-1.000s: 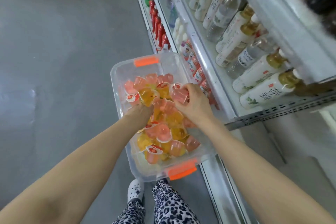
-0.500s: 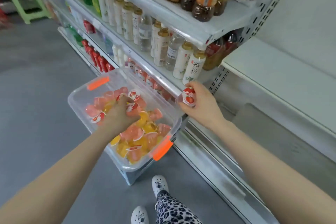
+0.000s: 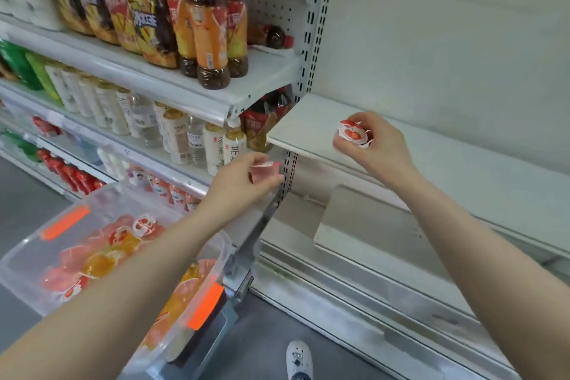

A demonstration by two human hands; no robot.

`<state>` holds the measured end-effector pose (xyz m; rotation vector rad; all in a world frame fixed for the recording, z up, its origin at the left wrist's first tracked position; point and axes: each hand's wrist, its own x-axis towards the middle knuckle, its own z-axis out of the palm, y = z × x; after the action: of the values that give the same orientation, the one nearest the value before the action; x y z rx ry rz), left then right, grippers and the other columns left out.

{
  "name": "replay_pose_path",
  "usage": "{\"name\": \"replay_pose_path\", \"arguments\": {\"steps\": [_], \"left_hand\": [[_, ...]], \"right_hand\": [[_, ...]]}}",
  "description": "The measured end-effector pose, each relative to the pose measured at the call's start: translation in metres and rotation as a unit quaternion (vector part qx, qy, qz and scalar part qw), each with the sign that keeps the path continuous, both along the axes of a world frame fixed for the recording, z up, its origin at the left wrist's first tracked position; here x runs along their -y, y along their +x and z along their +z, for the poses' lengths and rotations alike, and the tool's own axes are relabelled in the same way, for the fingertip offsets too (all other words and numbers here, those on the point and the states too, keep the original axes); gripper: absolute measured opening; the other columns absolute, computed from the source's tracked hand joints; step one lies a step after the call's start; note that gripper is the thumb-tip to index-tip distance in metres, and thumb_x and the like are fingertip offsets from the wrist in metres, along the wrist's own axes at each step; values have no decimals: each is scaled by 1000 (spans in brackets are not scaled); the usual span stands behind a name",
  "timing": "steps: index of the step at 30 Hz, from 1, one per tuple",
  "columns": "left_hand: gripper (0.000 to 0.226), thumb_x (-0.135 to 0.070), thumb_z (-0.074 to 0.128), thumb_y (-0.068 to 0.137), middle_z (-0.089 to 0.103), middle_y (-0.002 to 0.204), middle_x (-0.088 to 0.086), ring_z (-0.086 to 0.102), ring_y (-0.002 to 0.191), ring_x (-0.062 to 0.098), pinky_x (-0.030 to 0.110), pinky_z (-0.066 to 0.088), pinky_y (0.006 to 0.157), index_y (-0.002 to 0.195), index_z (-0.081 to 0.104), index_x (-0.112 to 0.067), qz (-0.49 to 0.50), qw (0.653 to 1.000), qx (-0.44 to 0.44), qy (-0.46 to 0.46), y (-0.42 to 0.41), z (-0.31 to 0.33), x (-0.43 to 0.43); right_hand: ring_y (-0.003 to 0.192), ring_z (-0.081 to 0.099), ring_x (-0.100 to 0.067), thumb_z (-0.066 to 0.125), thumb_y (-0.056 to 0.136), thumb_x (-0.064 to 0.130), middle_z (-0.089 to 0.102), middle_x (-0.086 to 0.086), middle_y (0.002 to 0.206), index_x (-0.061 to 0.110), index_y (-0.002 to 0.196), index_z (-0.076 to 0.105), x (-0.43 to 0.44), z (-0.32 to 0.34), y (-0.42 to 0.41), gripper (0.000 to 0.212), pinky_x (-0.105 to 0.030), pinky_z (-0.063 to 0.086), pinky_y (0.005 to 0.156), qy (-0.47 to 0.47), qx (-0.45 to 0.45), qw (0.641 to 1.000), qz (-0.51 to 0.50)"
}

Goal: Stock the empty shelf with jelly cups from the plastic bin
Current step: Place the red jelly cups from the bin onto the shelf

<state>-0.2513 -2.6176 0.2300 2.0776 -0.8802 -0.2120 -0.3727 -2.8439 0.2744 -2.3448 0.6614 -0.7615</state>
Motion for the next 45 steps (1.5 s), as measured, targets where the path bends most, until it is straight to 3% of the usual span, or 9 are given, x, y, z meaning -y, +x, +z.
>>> {"name": "replay_pose_path", "arguments": {"steps": [5,8,13,16,20,28,34,39,45], "left_hand": [[70,-44,76,75,59,129,-7,56,113,11,33,46,99,137,48,-24,1,1000,12,-4,14,16,71],[73,-43,76,70,62,124,-7,60,109,13,39,51,96,135,48,-26,36,999,-5,-6,25,20,105],[64,-38,78,68,63,116,-4,60,106,16,36,50,92,126,56,-24,87,996,-1,-1,53,21,146],[59,-37,80,66,61,113,-2,59,102,17,33,49,88,119,59,-24,112,994,14,15,69,20,164],[60,-44,82,58,62,109,-2,61,94,14,35,52,85,112,62,-27,128,992,16,15,85,13,179],[59,-38,85,65,57,111,-4,57,98,13,33,51,88,116,59,-27,149,988,2,29,103,11,193],[60,-37,83,69,56,116,-5,55,102,11,31,49,93,122,57,-26,128,991,3,28,113,9,205],[60,-36,84,69,58,113,-5,55,99,9,23,46,85,122,58,-25,114,993,23,23,121,0,216],[54,-30,83,66,59,110,-3,55,99,10,21,40,79,116,61,-24,95,994,30,34,136,-3,244]], "right_hand": [[97,63,-14,77,71,39,66,7,106,28,114,59,59,13,25,47,-32,50,87,38,-7,999,-20],[98,60,-16,77,73,34,65,4,111,23,118,57,88,11,52,49,-28,46,81,50,-35,998,-13],[92,61,-19,77,73,29,65,0,105,20,111,54,126,-5,107,45,-28,46,72,62,-55,996,21],[92,62,-21,75,74,28,66,0,104,18,109,55,141,-16,139,42,-32,49,74,55,-58,996,36],[95,60,-21,75,75,26,65,-1,107,16,112,56,154,-28,177,42,-28,42,71,38,-74,995,57],[95,59,-24,75,74,25,64,-4,107,16,107,58,173,-47,225,39,-26,35,70,25,-69,996,56],[97,58,-28,73,79,24,62,-8,107,13,110,60,185,-52,237,35,-29,37,74,-36,-60,994,87],[98,56,-28,72,84,28,59,-9,106,15,112,60,197,-56,232,34,-27,33,73,-82,-68,985,134],[112,52,-32,62,90,34,59,-9,122,17,126,60,218,-43,215,40,-38,42,93,-175,-65,967,173]]}}
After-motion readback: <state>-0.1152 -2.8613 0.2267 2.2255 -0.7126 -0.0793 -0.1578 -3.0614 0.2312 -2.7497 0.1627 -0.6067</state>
